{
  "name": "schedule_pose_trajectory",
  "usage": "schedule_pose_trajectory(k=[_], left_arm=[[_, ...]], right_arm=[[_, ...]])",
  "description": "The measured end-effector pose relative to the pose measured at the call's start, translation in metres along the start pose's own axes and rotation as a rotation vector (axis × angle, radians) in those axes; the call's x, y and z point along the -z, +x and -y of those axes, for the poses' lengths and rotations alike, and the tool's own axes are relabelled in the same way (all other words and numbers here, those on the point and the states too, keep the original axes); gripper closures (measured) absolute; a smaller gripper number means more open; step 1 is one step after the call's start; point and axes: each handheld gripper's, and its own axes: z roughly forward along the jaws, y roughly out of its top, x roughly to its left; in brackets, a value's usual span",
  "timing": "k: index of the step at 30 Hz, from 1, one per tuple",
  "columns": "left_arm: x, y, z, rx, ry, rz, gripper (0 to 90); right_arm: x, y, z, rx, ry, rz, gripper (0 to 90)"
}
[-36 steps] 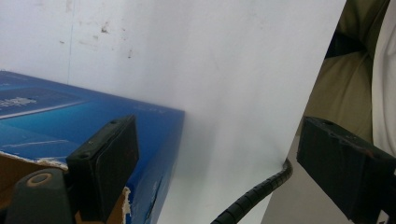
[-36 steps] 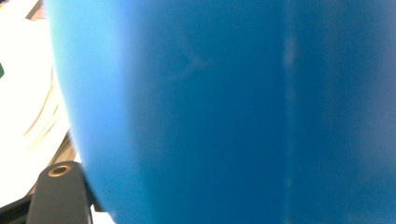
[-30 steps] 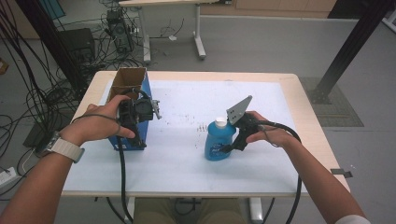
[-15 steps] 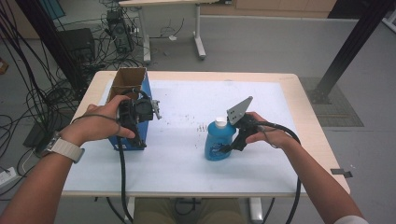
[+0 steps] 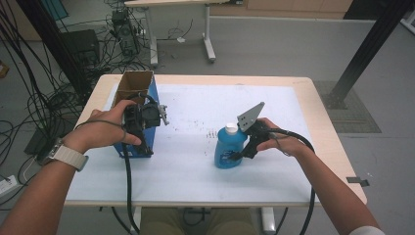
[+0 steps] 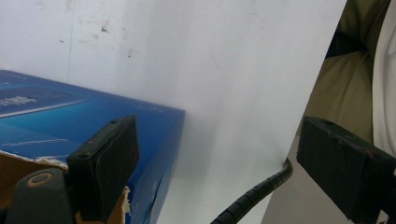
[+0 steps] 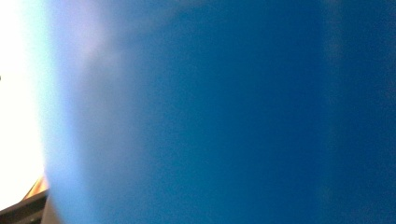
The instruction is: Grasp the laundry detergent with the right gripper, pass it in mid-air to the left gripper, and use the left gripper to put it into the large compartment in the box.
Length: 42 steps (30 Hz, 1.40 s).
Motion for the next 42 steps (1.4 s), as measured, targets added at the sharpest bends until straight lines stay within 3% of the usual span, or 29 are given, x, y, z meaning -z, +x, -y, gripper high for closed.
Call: schedule_pose_trajectory(k=[42], left_arm=[[-0.0008,-0.0003,-0.0009,0.001,0.002,0.004,14.0]], right_arm=[[-0.0046,-0.0005,0.0056,0.0,-0.047,-0.01,33.4]])
